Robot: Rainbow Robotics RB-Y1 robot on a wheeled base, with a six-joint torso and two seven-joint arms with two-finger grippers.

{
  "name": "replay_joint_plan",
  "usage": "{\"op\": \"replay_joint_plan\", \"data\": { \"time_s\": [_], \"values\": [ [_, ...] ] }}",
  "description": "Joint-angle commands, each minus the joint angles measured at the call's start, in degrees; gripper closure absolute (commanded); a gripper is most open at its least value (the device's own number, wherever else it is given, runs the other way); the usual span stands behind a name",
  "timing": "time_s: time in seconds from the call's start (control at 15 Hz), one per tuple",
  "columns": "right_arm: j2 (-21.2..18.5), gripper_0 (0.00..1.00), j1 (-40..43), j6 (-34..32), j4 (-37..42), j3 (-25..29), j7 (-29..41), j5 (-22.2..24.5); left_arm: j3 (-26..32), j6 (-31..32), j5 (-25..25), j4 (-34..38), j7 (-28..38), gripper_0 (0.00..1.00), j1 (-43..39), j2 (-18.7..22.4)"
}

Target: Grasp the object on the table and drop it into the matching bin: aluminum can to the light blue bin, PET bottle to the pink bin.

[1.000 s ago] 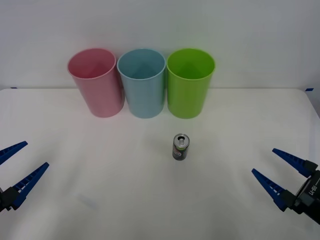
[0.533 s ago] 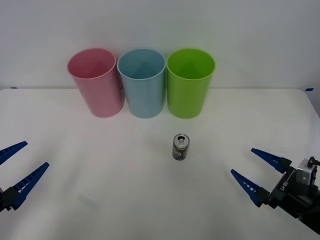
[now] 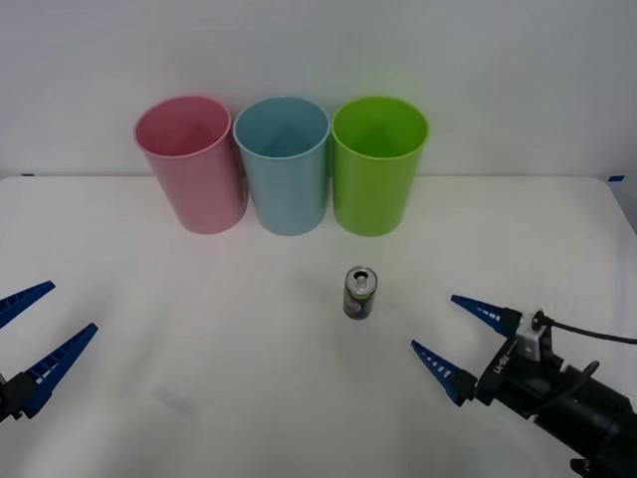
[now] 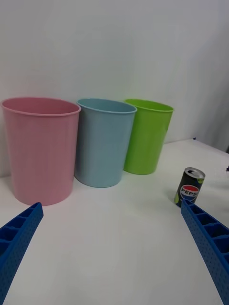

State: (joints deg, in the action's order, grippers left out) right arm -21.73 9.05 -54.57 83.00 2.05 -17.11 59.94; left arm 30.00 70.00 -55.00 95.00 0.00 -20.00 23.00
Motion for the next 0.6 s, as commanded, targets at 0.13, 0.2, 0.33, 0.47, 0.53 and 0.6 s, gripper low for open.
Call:
{"op": "replay_joint_plan", "data": {
  "time_s": [0.13, 0.2, 0.33, 0.47, 0.53, 0.6],
  "values": [
    [0.3, 0.00, -1.7, 6.1, 0.0, -5.9, -1.3, 0.0, 0.0, 0.0, 0.0, 0.0, 0.0, 0.00, 0.0, 0.0],
    [0.5, 0.00, -2.2, 8.0, 0.0, -7.4, -1.7, 0.0, 0.0, 0.0, 0.0, 0.0, 0.0, 0.00, 0.0, 0.0],
    [1.3, 0.00, -3.3, 11.8, 0.0, -9.8, -2.3, 1.1, 0.0, 0.0, 0.0, 0.0, 0.0, 0.00, 0.0, 0.0],
    [3.9, 0.00, -5.2, 12.3, -2.0, -9.8, -2.4, 3.5, 0.0, 0.0, 0.0, 0.0, 0.0, 0.00, 0.0, 0.0],
    [4.9, 0.00, -6.5, 12.2, -3.8, -9.8, -2.5, 4.4, 0.0, 0.0, 0.0, 0.0, 0.0, 0.00, 0.0, 0.0],
    [6.0, 0.00, -7.6, 12.2, -5.2, -9.8, -2.8, 5.0, 0.0, 0.0, 0.0, 0.0, 0.0, 0.00, 0.0, 0.0]
  ]
}}
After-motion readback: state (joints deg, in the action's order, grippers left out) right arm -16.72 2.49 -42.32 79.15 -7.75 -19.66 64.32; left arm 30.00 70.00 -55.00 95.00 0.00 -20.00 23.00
